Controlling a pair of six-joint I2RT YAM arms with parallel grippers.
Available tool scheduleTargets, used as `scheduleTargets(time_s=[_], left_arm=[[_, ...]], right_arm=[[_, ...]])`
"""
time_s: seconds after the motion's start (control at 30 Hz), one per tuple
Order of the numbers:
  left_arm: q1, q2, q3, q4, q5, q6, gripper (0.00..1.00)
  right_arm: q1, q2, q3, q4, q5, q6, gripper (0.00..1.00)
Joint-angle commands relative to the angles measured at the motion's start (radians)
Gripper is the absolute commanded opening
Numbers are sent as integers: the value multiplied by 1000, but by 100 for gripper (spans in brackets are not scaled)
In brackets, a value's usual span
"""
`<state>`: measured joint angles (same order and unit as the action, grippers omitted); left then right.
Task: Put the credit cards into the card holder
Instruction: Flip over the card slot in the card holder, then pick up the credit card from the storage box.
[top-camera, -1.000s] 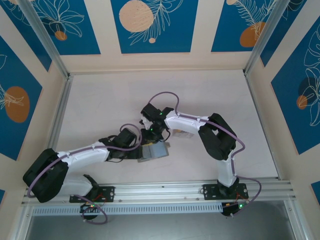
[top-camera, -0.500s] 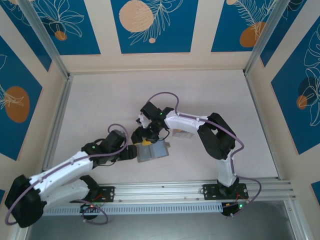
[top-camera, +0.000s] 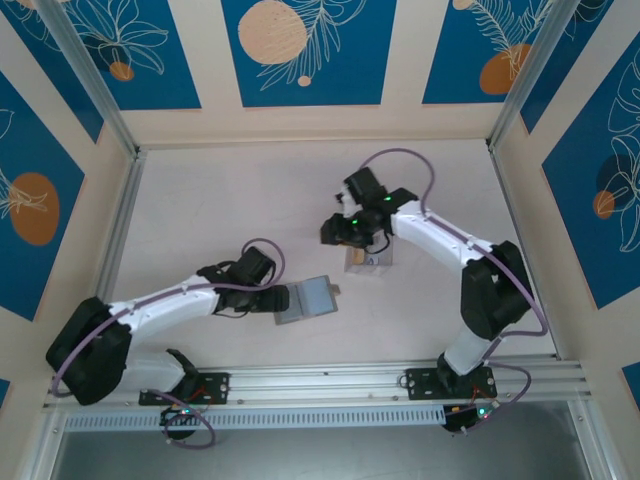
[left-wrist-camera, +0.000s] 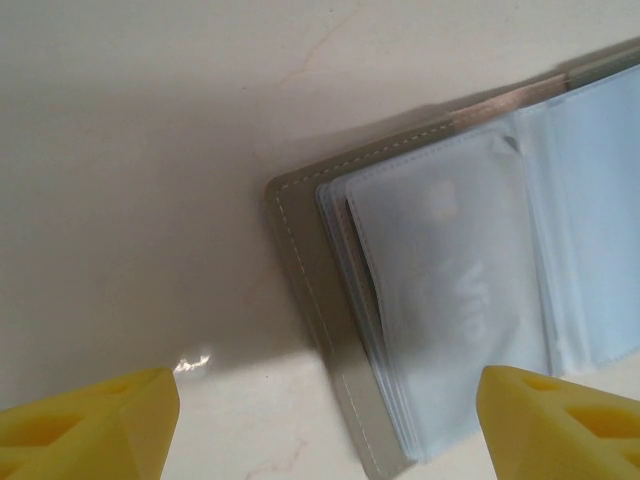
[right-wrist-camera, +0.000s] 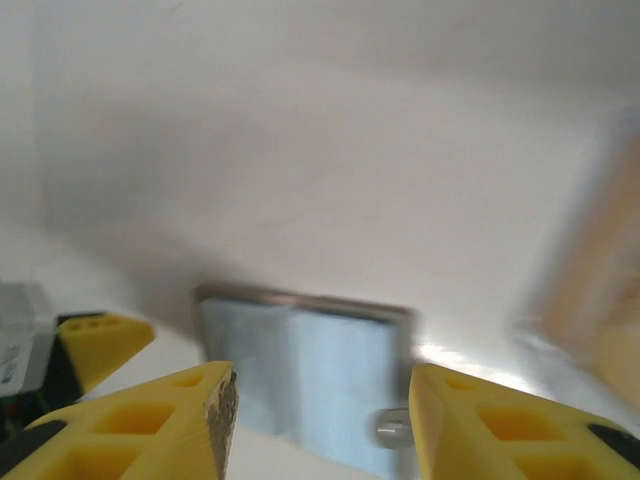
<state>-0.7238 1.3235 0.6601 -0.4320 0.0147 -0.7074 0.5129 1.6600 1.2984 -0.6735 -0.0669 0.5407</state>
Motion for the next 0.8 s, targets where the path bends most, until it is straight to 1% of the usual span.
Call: scheduleTargets(time_s=[0.0,0.1,0.23,0.5,0.67,0.77], left_arm=[[7,49,23,40,12,26,77],[8,75,16,47,4,28,74],[8,83,2,50,-1,24,70],[6,107,-10,59,1,26,66],[6,108,-16,66,7,20,65],[6,108,-17,68,8,20,64]], right_arm=[[-55,6,-36,-106,106,-64,49],[-88,35,-24,-137,173,-84,47],[-113,44,-43,-134,222,-86,46],[-113,78,-53,-130,255,-91,45],[-119,103,-50,-122,255,-99,44],[-120,119,-42,-119,241,-102,39]])
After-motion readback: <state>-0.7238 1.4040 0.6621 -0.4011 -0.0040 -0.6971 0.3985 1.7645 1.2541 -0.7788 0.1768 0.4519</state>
